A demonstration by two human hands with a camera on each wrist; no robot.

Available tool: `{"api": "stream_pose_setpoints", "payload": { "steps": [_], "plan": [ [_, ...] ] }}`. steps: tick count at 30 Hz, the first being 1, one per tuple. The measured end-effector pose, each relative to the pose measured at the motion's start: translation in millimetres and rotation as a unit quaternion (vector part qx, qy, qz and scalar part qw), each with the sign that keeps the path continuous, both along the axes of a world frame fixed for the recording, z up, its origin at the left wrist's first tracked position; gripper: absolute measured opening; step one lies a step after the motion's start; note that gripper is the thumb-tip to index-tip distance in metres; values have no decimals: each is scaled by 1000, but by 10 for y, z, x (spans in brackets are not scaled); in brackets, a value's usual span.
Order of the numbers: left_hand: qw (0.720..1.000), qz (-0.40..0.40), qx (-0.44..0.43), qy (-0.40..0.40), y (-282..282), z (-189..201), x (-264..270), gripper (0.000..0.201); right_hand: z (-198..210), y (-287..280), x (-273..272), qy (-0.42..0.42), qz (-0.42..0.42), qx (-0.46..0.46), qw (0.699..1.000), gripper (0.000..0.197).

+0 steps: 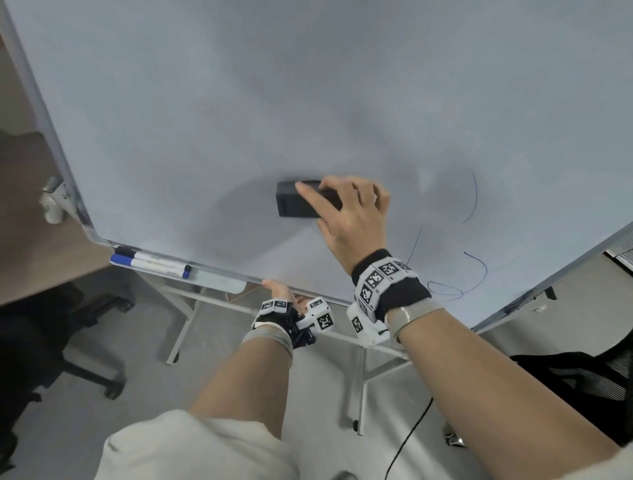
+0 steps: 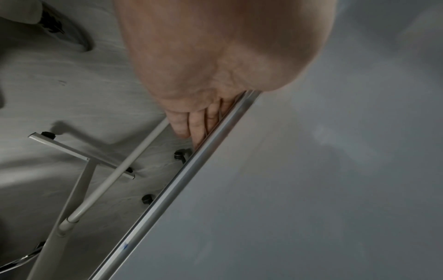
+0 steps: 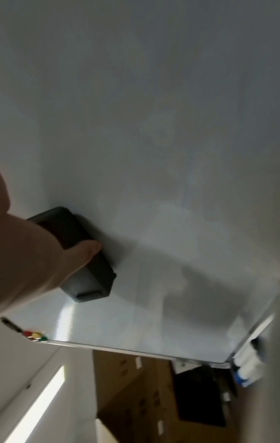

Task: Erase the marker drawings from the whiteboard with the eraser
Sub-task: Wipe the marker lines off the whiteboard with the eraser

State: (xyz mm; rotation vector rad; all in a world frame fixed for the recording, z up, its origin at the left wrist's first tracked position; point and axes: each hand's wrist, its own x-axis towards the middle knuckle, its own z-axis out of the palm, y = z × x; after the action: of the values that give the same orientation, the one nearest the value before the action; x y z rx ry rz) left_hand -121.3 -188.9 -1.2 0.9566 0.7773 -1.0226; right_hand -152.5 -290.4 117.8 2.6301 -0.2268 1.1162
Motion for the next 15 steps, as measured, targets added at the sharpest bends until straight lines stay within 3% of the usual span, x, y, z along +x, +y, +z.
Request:
{"api": "stream_pose_setpoints", "payload": {
  "steps": [4,6,8,10,13,14,15],
  "plan": [
    [1000,2,19,-13,-24,-78,9,81,-434,-192,-383,147,19,-8,989,66],
    [999,-35,35,-12,-31,-23,-40,84,-548,-275,-572,165,2,1,986,68],
    [994,-84,69,-12,-45,-2,-92,85,-466,-344,-653,135,-23,10,991,67],
    [991,-113,73,-7,-75,0,-115,95,-203,-404,-648,44,-64,31,996,61],
    [998,-25,52,19,-268,-335,-180,109,196,-543,-664,-86,-92,69,990,55],
    [999,-25,43,18,-387,-638,-189,111,242,-599,-712,-100,-90,71,988,54],
    [999,-41,29,17,-465,-696,-279,113,232,-653,-790,-98,-87,71,989,54]
  ]
}}
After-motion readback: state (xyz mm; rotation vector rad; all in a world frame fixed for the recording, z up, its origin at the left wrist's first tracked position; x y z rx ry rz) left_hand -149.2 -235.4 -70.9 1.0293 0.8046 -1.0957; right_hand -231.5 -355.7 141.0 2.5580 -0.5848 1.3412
